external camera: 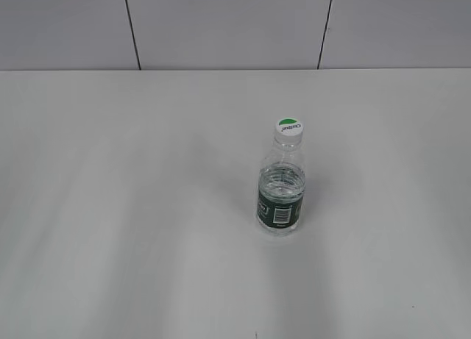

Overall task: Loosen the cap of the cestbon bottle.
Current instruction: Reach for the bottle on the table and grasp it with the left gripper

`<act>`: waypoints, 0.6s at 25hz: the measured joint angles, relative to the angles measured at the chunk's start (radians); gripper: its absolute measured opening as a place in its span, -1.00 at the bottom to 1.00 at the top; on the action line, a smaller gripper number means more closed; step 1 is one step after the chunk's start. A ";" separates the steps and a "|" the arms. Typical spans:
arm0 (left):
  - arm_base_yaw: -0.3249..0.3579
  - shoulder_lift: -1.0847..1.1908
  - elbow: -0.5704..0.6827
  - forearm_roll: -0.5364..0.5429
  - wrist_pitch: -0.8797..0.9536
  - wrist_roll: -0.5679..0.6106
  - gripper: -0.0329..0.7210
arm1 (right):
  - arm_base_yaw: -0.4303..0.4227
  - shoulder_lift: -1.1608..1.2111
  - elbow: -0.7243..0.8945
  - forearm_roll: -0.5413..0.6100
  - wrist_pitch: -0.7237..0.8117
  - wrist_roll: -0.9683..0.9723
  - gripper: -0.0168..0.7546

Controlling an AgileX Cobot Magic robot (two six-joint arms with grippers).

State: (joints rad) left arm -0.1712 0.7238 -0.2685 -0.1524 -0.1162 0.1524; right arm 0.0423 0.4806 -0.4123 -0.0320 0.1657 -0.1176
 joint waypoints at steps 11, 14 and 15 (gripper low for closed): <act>-0.080 0.494 0.000 0.083 -0.404 -0.068 0.32 | 0.000 0.157 0.086 -0.010 -0.234 0.000 0.48; -0.082 0.600 0.000 0.160 -0.527 -0.091 0.32 | 0.000 0.170 0.086 -0.008 -0.247 0.000 0.48; -0.082 0.635 0.000 0.186 -0.562 -0.112 0.32 | 0.000 0.175 0.086 -0.008 -0.249 0.000 0.48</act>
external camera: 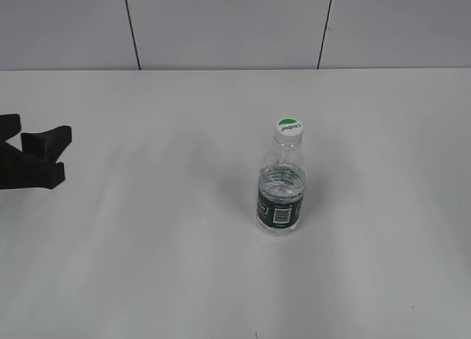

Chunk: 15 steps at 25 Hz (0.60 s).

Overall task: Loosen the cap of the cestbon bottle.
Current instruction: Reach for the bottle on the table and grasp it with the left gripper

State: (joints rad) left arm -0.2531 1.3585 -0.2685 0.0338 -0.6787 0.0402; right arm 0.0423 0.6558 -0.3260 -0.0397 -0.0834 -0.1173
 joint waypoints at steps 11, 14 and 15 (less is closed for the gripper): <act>0.014 0.384 -0.042 0.443 -0.436 -0.234 0.32 | 0.000 0.013 0.000 0.004 -0.001 0.008 0.48; 0.053 0.468 -0.112 0.645 -0.490 -0.307 0.32 | 0.000 0.013 0.000 0.004 -0.001 0.016 0.48; 0.071 0.495 -0.137 0.719 -0.495 -0.325 0.32 | 0.000 0.013 0.000 0.004 -0.001 0.017 0.48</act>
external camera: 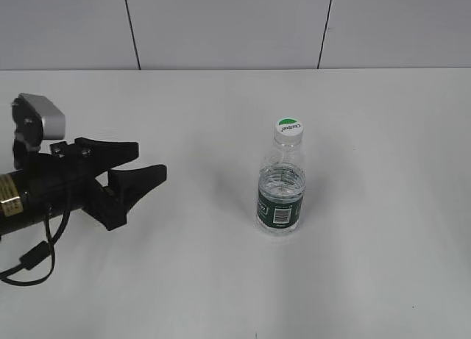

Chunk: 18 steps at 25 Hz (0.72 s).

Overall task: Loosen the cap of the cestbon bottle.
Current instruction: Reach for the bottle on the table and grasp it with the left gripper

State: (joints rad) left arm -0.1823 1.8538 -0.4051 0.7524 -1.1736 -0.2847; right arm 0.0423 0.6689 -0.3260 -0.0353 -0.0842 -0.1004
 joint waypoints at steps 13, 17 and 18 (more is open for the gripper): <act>0.053 0.236 -0.367 0.620 -0.028 -0.086 0.40 | 0.000 0.000 0.000 0.000 0.001 0.002 0.48; -0.004 0.266 -0.423 0.623 -0.031 -0.136 0.59 | 0.000 0.000 0.000 0.000 0.001 0.003 0.48; -0.023 0.278 -0.434 0.621 -0.032 -0.140 0.63 | 0.000 0.000 0.000 0.000 0.001 0.003 0.48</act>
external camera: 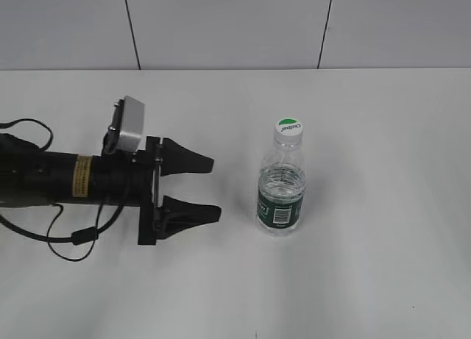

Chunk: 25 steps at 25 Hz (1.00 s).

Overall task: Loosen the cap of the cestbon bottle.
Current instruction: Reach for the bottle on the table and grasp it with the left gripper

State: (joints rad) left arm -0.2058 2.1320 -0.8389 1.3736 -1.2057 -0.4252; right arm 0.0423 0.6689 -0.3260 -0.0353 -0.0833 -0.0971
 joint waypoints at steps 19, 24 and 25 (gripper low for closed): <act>-0.189 0.106 -0.185 -0.128 0.035 -0.087 0.65 | 0.000 0.000 0.000 0.000 0.001 0.000 0.40; -0.225 0.127 -0.204 -0.156 0.067 -0.087 0.65 | 0.000 0.000 0.000 0.000 0.002 0.000 0.40; -0.230 0.134 -0.206 -0.156 0.071 -0.087 0.65 | 0.000 0.000 0.000 0.000 0.002 0.000 0.40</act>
State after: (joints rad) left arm -0.4362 2.2661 -1.0449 1.2171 -1.1347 -0.5118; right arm 0.0423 0.6689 -0.3260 -0.0353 -0.0815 -0.0971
